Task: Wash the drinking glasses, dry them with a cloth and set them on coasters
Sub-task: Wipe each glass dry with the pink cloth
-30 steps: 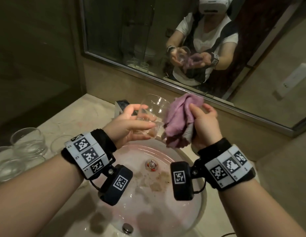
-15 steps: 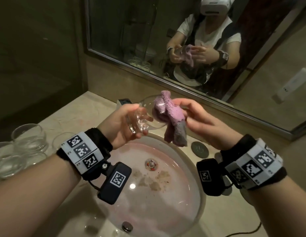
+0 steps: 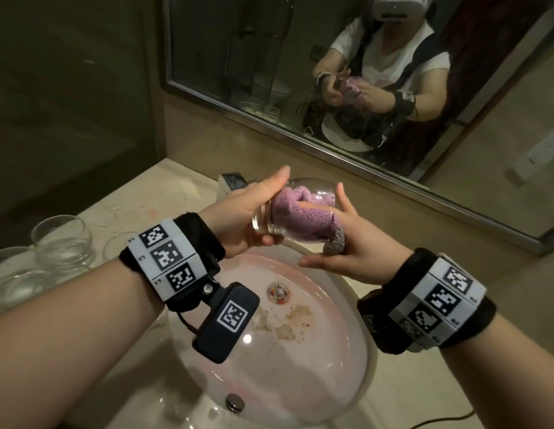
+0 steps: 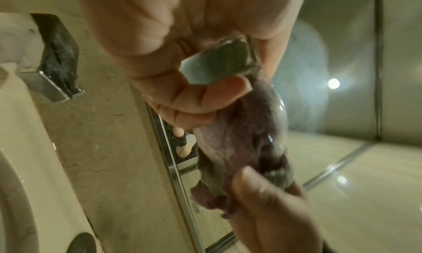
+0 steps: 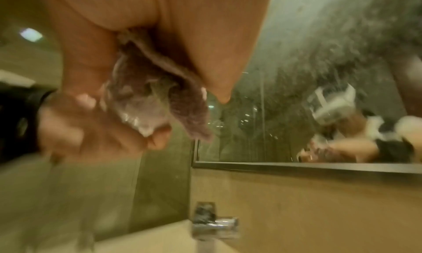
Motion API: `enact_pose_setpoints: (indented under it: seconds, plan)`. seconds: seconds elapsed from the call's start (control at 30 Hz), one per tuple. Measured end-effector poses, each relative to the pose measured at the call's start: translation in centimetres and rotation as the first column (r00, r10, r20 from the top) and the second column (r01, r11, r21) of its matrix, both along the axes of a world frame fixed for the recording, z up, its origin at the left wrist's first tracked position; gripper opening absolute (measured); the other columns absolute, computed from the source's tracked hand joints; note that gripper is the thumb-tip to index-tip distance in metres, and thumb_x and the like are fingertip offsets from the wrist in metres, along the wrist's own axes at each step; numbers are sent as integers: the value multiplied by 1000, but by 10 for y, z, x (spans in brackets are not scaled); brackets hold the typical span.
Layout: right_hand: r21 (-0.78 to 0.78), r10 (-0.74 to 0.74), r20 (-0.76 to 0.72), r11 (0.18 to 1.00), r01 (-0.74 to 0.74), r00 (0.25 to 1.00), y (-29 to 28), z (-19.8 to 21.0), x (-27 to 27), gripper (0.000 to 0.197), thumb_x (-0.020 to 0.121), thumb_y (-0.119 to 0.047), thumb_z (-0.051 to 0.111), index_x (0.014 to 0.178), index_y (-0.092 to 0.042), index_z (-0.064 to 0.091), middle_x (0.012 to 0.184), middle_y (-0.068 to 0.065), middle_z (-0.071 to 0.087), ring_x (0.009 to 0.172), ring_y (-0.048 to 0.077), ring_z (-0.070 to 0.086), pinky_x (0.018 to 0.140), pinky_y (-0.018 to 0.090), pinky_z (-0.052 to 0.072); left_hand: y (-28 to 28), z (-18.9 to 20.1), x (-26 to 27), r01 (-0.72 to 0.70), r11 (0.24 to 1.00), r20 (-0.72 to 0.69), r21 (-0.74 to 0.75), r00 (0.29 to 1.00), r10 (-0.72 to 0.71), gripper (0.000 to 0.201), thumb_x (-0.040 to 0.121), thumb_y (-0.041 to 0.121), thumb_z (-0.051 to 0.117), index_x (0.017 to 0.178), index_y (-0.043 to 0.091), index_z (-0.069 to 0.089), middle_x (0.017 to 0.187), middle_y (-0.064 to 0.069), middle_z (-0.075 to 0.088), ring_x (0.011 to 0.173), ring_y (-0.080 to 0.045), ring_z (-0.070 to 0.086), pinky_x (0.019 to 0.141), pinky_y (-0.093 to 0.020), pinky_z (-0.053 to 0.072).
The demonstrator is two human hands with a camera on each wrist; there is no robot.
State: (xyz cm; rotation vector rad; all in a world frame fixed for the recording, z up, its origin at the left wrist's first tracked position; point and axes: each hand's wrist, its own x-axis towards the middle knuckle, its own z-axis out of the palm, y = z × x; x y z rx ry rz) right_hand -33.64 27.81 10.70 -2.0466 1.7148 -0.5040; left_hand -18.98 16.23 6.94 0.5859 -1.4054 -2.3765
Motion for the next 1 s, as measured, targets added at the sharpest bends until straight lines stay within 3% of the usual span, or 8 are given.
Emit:
enact_pose_setpoints:
  seconds: [0.1, 0.17, 0.33, 0.47, 0.6, 0.7, 0.87, 1.0]
  plan:
    - [219, -197, 483, 971, 100, 853, 5, 3, 2, 44, 70, -10, 76, 107, -27, 60, 90, -11, 69, 80, 3, 64, 82, 27, 52, 8, 0, -5, -151, 968, 53, -202, 985, 165, 62, 80, 49, 61, 114, 1, 46, 88, -16, 58, 52, -13, 56, 38, -21, 40]
    - [271, -293, 652, 952, 146, 699, 11, 2, 5, 31, 67, -5, 71, 93, -20, 63, 61, -6, 64, 47, 5, 52, 42, 17, 43, 13, 2, -7, -212, 895, 36, -393, 969, 245, 44, 81, 45, 62, 104, 11, 48, 81, -7, 58, 56, -12, 56, 42, -24, 43]
    - [272, -388, 762, 918, 287, 518, 15, 6, 8, 18, 80, 7, 60, 79, -11, 62, 44, -5, 54, 38, 4, 46, 36, 14, 36, 9, 6, -7, -158, 670, -15, -726, 977, 213, 39, 68, 59, 54, 93, 35, 38, 90, 4, 51, 74, -11, 57, 58, -23, 50]
    - [50, -271, 500, 957, 285, 823, 17, 9, -3, 27, 77, -6, 70, 83, -32, 64, 66, -16, 63, 64, -6, 59, 82, 16, 48, 6, 5, -12, -6, 958, 107, -288, 994, 38, 59, 78, 75, 33, 108, 26, 49, 99, -16, 60, 66, -21, 60, 47, -27, 51]
    - [-112, -123, 156, 984, 141, 980, 14, 7, 3, 33, 80, -19, 67, 98, -42, 52, 98, -31, 55, 101, -29, 42, 106, 6, -17, 1, 6, -15, 143, 989, 159, -37, 978, -136, 89, 81, 77, 18, 102, 1, 59, 64, -12, 57, 46, -14, 50, 33, -16, 37]
    - [78, -247, 533, 967, 244, 810, 16, 3, 7, 21, 73, -25, 65, 92, -31, 60, 68, -16, 60, 63, 0, 58, 82, 26, 51, 5, 2, -20, -194, 887, 75, -420, 966, 247, 39, 94, 54, 34, 87, 21, 53, 74, -6, 61, 61, -16, 57, 49, -23, 45]
    - [312, -411, 815, 905, 289, 409, 17, -3, 4, 24, 72, -21, 69, 92, -9, 63, 58, 7, 55, 49, 14, 45, 52, 26, 37, -2, 0, -9, -174, 401, -121, -900, 981, 154, 39, 73, 57, 37, 106, 36, 35, 99, 12, 45, 86, 2, 52, 67, -3, 42]
    - [174, -362, 737, 918, 357, 570, 14, 0, 2, 9, 79, -16, 68, 76, -22, 63, 50, -8, 55, 42, 3, 47, 50, 19, 38, -2, -2, -13, -139, 734, -89, -665, 990, 108, 21, 95, 50, 35, 108, 35, 41, 108, 2, 50, 81, -10, 59, 60, -19, 53]
